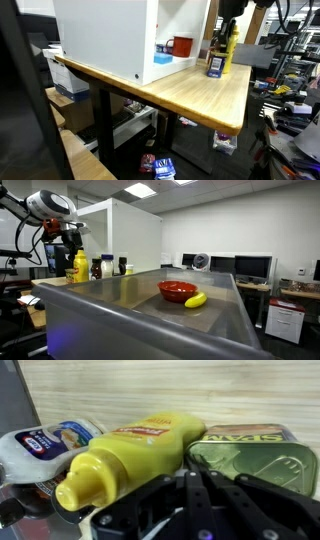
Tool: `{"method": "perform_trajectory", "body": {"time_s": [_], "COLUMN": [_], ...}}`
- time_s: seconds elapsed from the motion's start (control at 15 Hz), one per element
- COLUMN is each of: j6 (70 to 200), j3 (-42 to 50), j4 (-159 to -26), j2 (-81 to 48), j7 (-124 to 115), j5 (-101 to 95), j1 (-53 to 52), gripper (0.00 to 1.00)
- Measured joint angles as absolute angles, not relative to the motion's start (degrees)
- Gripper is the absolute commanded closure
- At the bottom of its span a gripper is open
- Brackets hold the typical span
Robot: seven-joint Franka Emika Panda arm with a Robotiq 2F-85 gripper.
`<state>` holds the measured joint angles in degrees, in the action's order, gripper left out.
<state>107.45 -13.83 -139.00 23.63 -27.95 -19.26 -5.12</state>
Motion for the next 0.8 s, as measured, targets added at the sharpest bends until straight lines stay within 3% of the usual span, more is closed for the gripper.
{"method": "perform_trajectory", "body": {"time_s": [0.33,0.4,0.53,0.8], "j6": [107.47,107.55,107.67,108.32], "j3": [-14.04,-14.05,-14.11,-14.79], "j4": [-139.17,-139.17,-139.15,-138.81], "j2": [23.48,23.48,23.51,25.02], "j7": [-28.79,-28.79,-28.79,-28.79], "j5": [-20.76,-20.77,-20.82,-20.89], "j1": [-4.72,-4.72,-4.73,-4.87], "gripper": [0.99,0.73,0.72,0.56]}}
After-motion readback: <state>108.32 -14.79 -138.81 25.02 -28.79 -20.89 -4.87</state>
